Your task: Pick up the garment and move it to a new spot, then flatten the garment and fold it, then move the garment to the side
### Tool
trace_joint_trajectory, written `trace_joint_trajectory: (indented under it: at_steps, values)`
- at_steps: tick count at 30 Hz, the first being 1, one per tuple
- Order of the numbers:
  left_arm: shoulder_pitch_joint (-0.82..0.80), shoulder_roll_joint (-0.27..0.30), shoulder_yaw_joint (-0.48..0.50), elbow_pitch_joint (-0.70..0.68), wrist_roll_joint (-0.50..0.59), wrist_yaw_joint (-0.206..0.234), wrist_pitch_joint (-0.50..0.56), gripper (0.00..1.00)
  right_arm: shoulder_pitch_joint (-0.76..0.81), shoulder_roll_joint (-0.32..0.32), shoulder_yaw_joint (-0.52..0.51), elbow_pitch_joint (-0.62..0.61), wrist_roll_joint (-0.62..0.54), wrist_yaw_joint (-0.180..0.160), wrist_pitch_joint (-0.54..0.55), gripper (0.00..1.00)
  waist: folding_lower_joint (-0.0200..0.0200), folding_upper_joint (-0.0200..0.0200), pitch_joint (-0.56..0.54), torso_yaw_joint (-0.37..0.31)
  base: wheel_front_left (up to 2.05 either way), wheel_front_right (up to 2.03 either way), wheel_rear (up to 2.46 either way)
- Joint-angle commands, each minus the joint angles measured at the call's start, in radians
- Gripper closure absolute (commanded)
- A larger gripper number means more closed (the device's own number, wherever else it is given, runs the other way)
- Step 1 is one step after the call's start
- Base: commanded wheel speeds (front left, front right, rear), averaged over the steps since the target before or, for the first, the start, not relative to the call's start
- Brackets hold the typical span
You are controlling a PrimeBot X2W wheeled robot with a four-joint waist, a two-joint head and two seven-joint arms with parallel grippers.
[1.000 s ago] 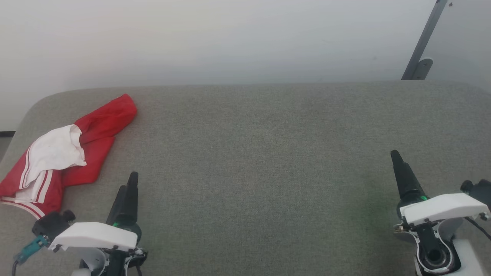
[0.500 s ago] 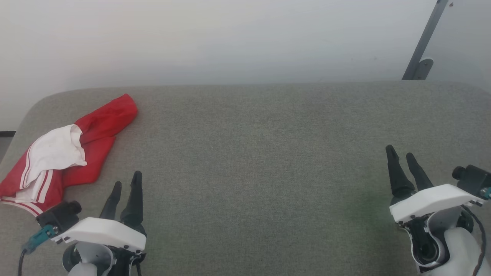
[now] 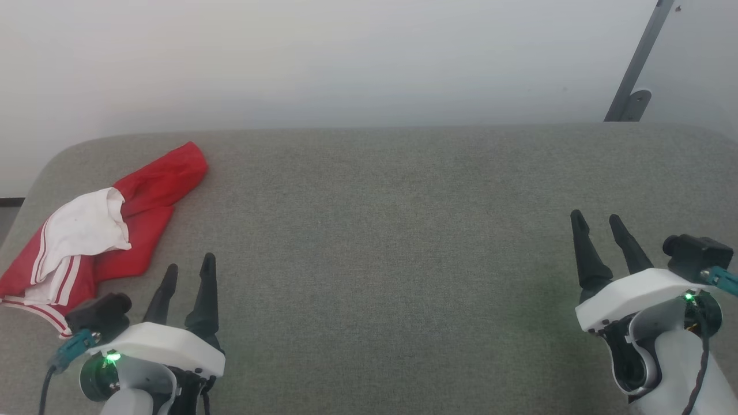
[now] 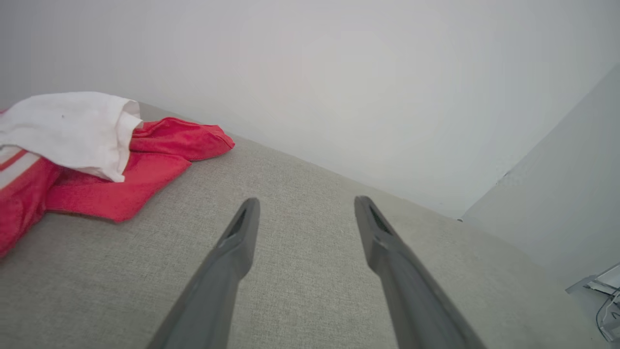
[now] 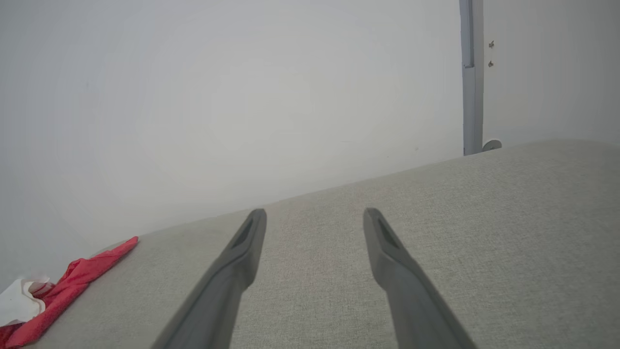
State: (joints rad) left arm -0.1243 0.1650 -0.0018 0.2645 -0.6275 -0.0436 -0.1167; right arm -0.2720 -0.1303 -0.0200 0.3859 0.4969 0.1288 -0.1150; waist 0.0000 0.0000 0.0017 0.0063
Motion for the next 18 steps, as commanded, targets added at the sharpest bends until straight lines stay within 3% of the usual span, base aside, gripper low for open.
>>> trace_joint_trajectory:
  at_steps: [1, 18]
  values:
    - [-0.025, 0.013, -0.005, -0.011, 0.041, 0.006, -0.012, 0.0, -0.029, -0.007, 0.002, -0.002, -0.043, 0.002, -0.014, 0.0, 0.0, 0.0, 0.0, 0.0, 0.0, 0.0, 0.0]
    - [-0.019, 0.02, -0.001, 0.001, 0.187, -0.003, -0.054, 0.0, -0.032, -0.012, -0.007, 0.015, -0.194, 0.003, -0.056, 0.0, 0.0, 0.0, -0.004, -0.001, 0.0, 0.0, 0.0]
